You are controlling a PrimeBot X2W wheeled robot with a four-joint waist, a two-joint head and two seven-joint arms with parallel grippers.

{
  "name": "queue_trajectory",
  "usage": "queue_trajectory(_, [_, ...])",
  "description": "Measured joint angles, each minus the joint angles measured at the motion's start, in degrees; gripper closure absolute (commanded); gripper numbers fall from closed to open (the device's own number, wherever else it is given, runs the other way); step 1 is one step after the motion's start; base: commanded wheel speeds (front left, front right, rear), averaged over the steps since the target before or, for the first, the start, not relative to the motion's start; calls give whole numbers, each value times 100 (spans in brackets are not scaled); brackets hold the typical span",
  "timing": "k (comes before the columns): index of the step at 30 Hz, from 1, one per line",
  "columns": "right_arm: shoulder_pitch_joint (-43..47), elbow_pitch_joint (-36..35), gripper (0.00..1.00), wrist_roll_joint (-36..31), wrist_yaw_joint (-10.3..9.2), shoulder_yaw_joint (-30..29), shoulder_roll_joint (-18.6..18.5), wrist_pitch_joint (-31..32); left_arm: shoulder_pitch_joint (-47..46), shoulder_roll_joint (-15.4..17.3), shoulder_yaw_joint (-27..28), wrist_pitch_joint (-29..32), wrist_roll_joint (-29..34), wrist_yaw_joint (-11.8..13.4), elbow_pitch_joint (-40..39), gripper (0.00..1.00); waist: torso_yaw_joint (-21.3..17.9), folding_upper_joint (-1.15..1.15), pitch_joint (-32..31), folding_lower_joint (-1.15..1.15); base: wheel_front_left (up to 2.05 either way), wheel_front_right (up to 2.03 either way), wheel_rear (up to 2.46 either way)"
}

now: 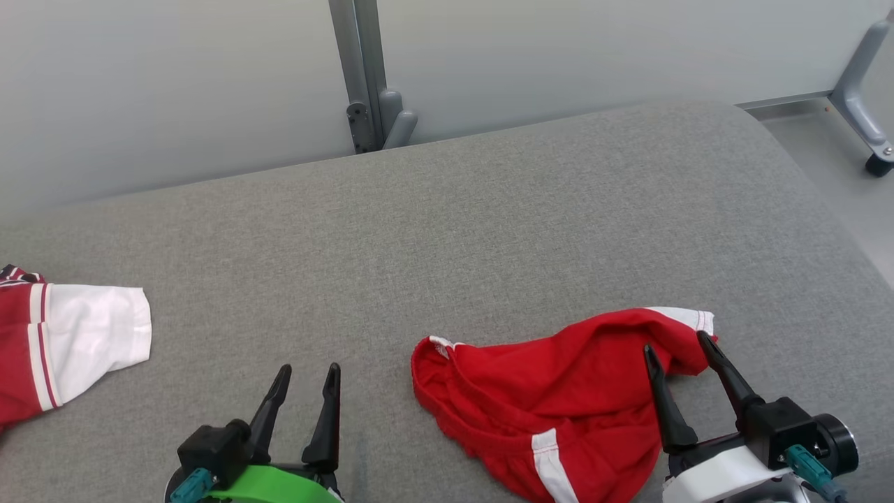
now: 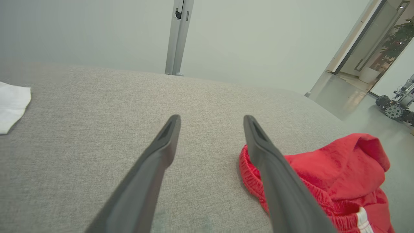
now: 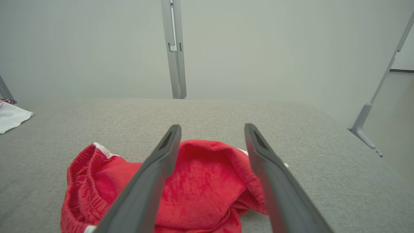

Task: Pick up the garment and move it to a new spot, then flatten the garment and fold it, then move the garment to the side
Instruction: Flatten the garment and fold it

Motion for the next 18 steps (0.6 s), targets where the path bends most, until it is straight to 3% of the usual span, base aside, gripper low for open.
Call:
queue_trajectory(5, [50,-63,0,-4,0,-100,5,0,193,-76,147,0,89,30,-11,0,-25,0,-38,0,0,0,0])
queue_trajectory(9, [63,-88,0,-4,0,-123,11,0,136,-124,-48,29,91,25,191,0,-38,0,17,0,0,0,0])
queue_trajectory(14, [-12,-93,0,-5,0,-63,9,0,-544,-247,-659,684,-464,15,405,0,-154,0,130,0,0,0,0])
queue_trajectory(18, [-73,-79,0,4,0,-49,21,0,-835,-265,-1225,1390,-1003,375,555,0,-298,0,231,0,0,0,0])
